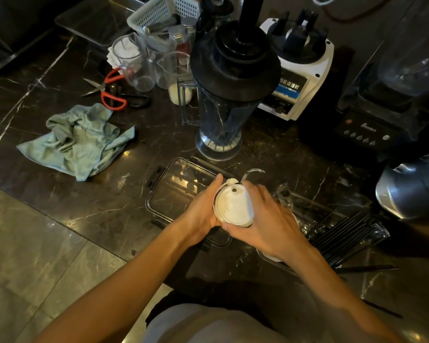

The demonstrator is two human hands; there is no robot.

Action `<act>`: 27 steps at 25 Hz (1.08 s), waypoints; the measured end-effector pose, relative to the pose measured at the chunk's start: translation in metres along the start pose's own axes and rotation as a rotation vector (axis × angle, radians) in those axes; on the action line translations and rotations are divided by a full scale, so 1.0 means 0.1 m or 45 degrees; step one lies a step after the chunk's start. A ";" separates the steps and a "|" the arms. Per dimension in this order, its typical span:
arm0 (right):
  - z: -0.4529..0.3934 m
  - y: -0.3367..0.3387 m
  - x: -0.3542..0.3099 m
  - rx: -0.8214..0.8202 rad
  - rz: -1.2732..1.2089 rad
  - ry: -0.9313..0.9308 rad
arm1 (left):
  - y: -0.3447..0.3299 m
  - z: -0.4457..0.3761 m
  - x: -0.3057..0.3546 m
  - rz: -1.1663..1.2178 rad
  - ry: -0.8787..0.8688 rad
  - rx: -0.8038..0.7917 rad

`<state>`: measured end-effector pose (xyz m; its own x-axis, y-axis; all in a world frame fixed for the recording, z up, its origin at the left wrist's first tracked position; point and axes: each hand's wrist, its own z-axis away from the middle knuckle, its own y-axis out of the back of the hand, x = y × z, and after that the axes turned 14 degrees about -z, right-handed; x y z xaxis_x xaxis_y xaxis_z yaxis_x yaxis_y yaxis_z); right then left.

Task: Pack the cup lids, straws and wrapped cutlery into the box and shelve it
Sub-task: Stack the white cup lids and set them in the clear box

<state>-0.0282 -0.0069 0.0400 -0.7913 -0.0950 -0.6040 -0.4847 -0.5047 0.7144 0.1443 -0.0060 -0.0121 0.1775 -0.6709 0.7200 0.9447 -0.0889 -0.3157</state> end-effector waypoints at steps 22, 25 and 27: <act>-0.39 -0.24 0.02 -0.001 -0.755 -0.231 | 0.43 0.10 -0.06 -0.077 -0.046 -0.077; -0.54 -0.34 0.02 0.006 -0.870 -0.369 | 0.54 0.05 -0.10 0.038 -0.026 0.088; -0.60 -0.41 0.03 0.034 -0.861 -0.403 | 0.59 0.02 -0.15 -0.024 -0.027 0.248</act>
<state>0.0119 -0.0380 -0.0120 -0.3852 0.4821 -0.7869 -0.9092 -0.3445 0.2340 0.1978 0.0007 -0.0404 0.1630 -0.6549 0.7379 0.9831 0.0443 -0.1779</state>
